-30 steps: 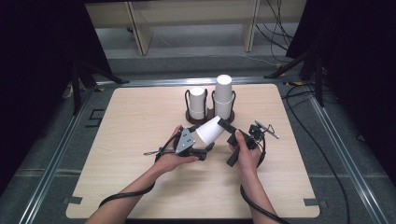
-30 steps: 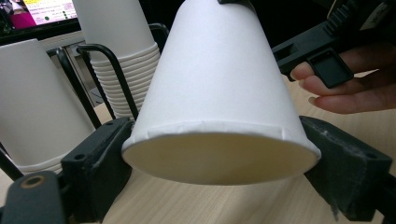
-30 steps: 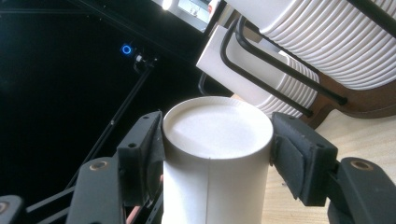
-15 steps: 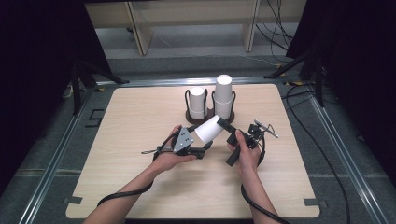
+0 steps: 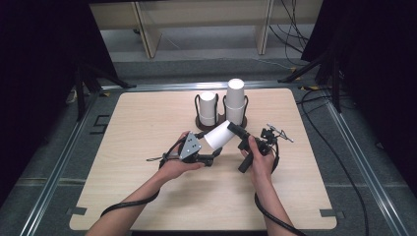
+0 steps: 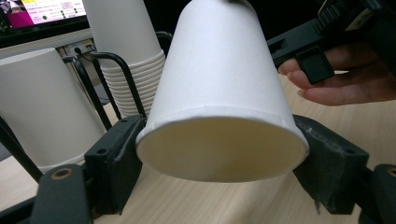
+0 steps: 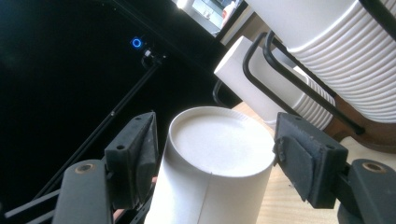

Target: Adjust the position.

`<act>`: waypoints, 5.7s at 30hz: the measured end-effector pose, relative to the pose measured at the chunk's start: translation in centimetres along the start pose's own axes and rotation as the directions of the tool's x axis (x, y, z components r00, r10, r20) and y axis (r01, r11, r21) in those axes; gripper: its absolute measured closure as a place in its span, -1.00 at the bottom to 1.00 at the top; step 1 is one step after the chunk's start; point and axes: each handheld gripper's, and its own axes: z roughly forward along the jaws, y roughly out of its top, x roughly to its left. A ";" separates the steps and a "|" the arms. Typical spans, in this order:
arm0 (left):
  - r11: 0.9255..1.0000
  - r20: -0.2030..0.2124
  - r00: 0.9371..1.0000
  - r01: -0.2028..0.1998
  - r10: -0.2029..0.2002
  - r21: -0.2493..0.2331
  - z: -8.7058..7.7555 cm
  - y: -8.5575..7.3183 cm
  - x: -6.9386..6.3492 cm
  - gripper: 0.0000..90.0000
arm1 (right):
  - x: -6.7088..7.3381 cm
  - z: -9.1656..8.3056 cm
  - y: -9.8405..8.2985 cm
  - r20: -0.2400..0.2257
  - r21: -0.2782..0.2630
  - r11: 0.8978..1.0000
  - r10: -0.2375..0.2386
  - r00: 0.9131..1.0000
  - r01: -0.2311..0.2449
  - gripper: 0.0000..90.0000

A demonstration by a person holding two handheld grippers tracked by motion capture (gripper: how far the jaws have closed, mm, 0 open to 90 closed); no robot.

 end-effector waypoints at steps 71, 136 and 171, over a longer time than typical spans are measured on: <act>0.912 0.344 0.910 -0.326 0.231 0.249 -5.6 3.4 5.3 -0.46 | -1.2 -5.5 0.4 0.217 0.267 0.768 -0.637 0.740 0.582 -0.30; 0.705 0.542 0.789 -0.559 0.290 0.436 -5.8 6.9 7.1 -0.44 | 0.0 -4.2 -0.3 0.120 0.320 0.687 -0.712 0.692 0.652 -0.30; 0.493 0.635 0.719 -0.676 0.281 0.548 -4.5 8.7 6.0 -0.44 | 1.4 -2.6 -1.3 0.028 0.376 0.634 -0.737 0.675 0.676 -0.30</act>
